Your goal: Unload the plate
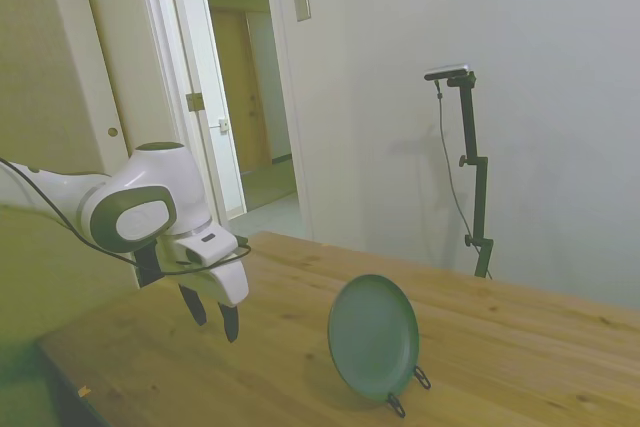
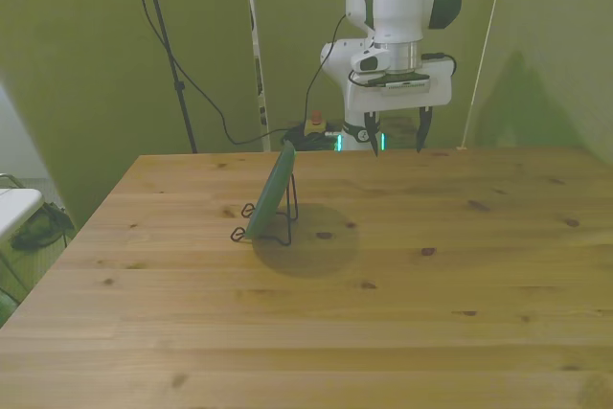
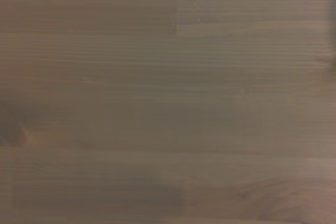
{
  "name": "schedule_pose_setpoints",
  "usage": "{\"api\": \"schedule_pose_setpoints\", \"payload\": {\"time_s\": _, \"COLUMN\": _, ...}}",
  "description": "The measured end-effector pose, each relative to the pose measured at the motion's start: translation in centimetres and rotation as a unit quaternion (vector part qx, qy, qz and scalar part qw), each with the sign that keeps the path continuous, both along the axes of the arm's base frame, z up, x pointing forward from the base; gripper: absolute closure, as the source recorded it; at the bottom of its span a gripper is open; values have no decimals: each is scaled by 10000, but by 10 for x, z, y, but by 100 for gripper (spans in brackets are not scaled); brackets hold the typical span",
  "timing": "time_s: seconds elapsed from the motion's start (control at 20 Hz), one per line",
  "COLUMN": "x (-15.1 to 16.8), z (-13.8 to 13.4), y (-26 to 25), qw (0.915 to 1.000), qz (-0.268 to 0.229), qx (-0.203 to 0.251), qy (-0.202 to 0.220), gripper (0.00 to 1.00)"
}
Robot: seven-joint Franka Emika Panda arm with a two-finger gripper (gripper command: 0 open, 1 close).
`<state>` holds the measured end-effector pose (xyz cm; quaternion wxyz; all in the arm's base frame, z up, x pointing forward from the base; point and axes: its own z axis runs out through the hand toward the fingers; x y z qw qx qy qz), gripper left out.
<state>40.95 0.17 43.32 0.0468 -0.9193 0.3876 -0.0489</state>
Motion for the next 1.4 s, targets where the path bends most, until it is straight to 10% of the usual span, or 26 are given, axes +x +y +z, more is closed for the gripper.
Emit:
{"api": "schedule_pose_setpoints", "payload": {"time_s": 0.9, "x": -52, "z": 140, "y": -191, "qw": 9831, "qz": -1405, "qx": -8, "qy": -1177, "gripper": 0}}
{"api": "schedule_pose_setpoints", "payload": {"time_s": 1.4, "x": 4, "z": 146, "y": -265, "qw": 9789, "qz": -1633, "qx": 380, "qy": -1171, "gripper": 0}}
